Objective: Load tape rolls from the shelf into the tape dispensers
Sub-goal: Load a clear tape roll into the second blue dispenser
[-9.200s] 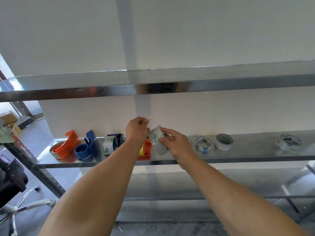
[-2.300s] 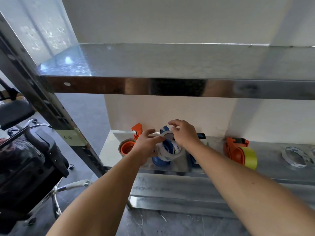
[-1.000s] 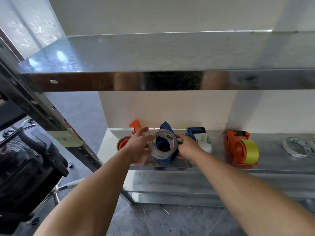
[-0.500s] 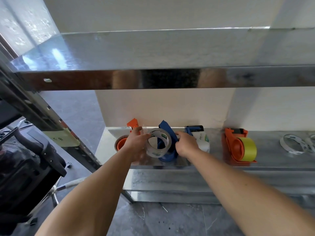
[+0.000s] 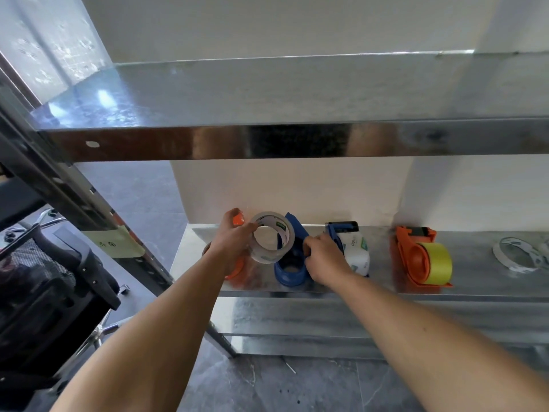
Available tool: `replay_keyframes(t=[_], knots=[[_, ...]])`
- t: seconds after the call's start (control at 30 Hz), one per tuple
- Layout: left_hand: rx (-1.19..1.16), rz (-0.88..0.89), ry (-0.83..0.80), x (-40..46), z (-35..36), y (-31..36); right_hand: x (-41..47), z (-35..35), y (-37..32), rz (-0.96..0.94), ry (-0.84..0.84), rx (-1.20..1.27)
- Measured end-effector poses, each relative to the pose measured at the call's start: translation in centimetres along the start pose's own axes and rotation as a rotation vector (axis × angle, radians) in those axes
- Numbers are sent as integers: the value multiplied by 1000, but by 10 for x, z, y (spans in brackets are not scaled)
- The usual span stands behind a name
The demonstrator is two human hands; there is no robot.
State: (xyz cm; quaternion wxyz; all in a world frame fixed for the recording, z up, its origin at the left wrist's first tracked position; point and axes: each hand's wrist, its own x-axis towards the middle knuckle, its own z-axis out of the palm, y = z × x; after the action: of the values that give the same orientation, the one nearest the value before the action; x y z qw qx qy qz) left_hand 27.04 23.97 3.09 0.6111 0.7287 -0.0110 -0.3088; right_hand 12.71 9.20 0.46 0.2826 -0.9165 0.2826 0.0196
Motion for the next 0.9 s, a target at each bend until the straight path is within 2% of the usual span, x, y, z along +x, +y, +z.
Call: replay_keyframes(t=[0.37, 0.67, 0.8, 0.9], knots=[[-35, 21, -4, -2, 7, -5, -6, 10, 8, -10, -60, -123], [-51, 40, -13, -6, 4, -4, -15, 19, 10, -64, 37, -99], [-79, 28, -2, -6, 2, -3, -14, 23, 7, -58, 11, -67], [-65, 10, -12, -7, 1, -6, -15, 17, 6, -34, 1, 52]])
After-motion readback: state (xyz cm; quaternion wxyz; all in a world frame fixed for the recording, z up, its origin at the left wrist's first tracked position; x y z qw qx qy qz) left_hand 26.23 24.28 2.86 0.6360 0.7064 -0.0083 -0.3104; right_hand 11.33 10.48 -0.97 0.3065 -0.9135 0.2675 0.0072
